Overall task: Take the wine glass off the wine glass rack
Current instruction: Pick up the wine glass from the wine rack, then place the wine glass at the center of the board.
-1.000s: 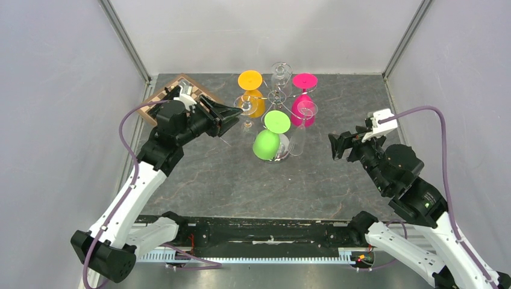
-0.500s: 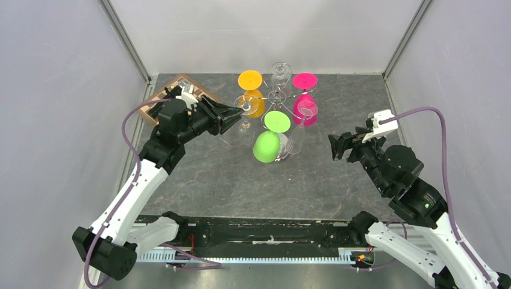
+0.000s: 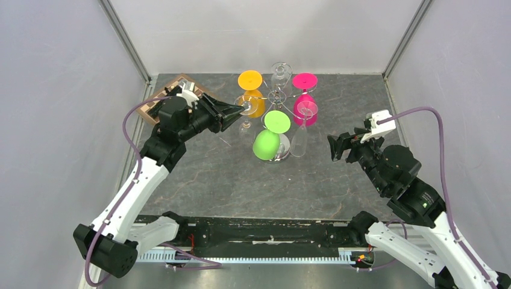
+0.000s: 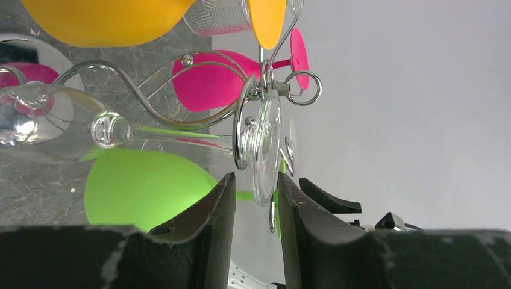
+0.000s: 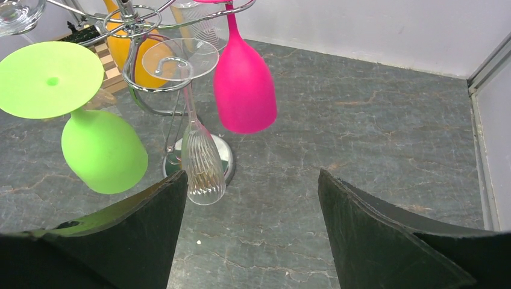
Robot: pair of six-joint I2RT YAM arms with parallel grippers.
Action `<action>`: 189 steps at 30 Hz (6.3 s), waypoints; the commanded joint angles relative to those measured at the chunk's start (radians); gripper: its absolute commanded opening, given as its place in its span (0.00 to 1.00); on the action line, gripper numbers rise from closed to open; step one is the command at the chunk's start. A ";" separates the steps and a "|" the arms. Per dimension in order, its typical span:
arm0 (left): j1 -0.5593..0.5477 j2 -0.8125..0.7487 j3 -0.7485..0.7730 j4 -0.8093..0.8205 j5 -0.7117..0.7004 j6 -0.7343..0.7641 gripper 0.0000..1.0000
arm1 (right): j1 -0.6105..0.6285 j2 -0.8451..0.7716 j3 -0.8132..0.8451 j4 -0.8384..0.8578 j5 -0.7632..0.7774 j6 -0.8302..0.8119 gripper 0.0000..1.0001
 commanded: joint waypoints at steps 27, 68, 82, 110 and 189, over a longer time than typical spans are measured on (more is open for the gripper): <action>0.005 0.043 0.092 0.045 0.016 -0.043 0.31 | -0.001 -0.011 -0.033 0.058 -0.013 0.027 0.82; 0.011 -0.014 0.212 -0.100 0.000 0.026 0.02 | -0.001 0.001 -0.035 0.075 -0.036 0.050 0.81; 0.063 0.063 0.280 -0.112 0.006 0.037 0.02 | -0.001 -0.023 -0.045 0.072 -0.023 0.052 0.81; 0.056 0.188 0.368 -0.093 0.129 0.070 0.02 | -0.001 -0.028 -0.088 0.097 -0.001 0.041 0.82; -0.730 -0.089 0.207 -0.628 -0.147 0.672 0.02 | -0.002 0.008 0.030 -0.294 -0.478 0.304 0.93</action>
